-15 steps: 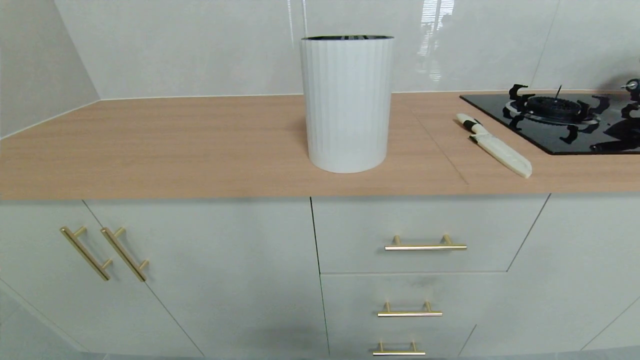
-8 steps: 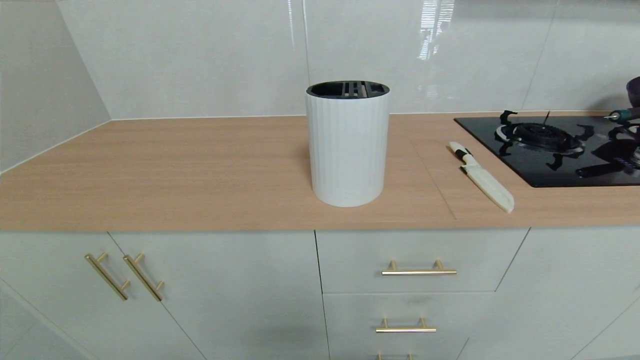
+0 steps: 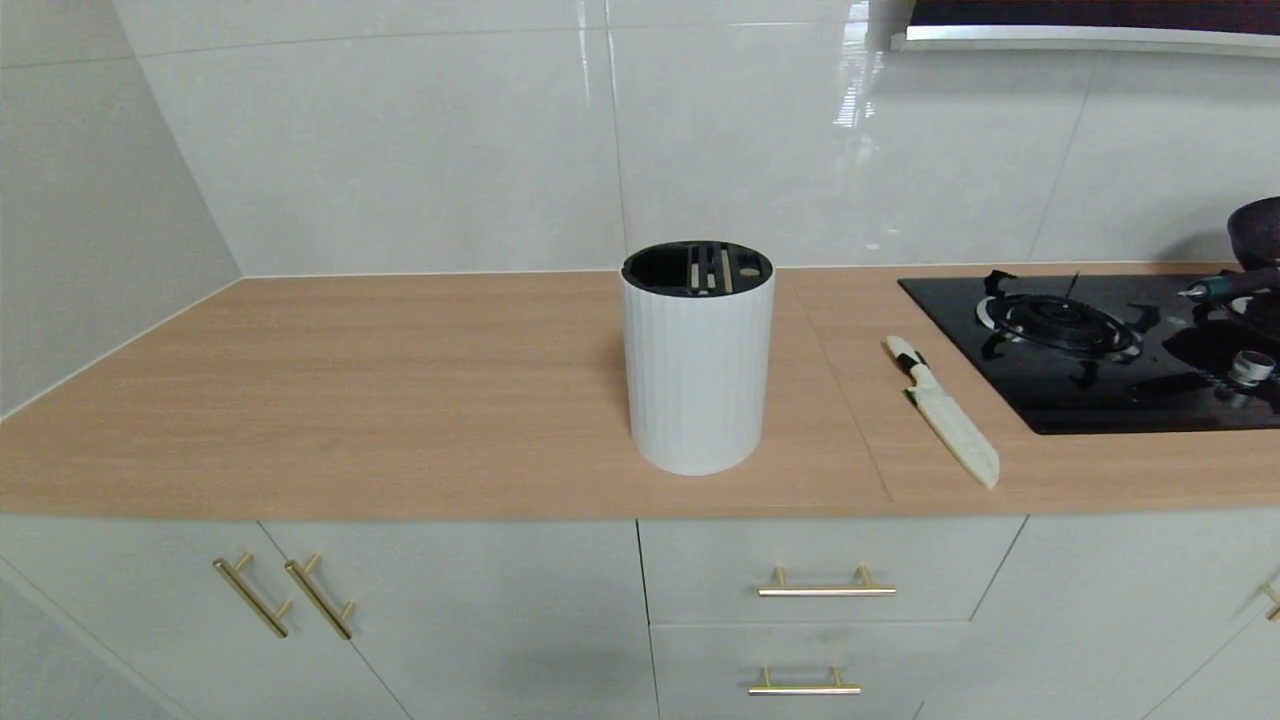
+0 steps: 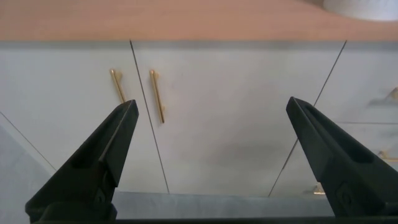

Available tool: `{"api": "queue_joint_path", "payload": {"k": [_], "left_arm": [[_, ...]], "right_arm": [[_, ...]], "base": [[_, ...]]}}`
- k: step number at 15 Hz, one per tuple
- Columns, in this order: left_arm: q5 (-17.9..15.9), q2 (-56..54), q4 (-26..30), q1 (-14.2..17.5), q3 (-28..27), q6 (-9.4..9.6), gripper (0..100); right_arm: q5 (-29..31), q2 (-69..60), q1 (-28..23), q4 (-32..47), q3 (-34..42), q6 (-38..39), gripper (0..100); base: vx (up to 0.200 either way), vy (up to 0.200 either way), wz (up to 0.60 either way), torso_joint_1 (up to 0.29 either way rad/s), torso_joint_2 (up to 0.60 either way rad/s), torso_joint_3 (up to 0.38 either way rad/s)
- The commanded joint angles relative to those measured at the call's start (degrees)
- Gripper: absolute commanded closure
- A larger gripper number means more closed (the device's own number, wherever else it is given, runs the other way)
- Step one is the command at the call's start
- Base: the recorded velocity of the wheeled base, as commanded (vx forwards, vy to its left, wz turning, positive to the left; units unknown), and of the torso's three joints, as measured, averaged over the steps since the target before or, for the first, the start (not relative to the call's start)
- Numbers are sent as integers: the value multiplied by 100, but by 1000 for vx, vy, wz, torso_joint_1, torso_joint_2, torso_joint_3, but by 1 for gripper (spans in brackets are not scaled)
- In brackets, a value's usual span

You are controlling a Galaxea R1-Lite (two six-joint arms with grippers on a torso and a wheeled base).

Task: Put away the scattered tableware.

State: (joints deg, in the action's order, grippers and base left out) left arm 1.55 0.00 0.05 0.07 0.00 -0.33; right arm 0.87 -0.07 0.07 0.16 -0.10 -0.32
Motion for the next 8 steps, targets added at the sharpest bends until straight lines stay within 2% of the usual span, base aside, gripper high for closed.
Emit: {"api": "queue_joint_path", "payload": {"k": [1,8], "left_arm": [[3,0,-5,1,0,-2,0],[3,0,-5,1,0,-2,0]], "right_arm": [[1,7,1,2,1,-3,0],[1,7,1,-7,1,-3,0]], "base": [[0,0,0,217,-515,-290],[0,0,0,242,-548,-302]]}}
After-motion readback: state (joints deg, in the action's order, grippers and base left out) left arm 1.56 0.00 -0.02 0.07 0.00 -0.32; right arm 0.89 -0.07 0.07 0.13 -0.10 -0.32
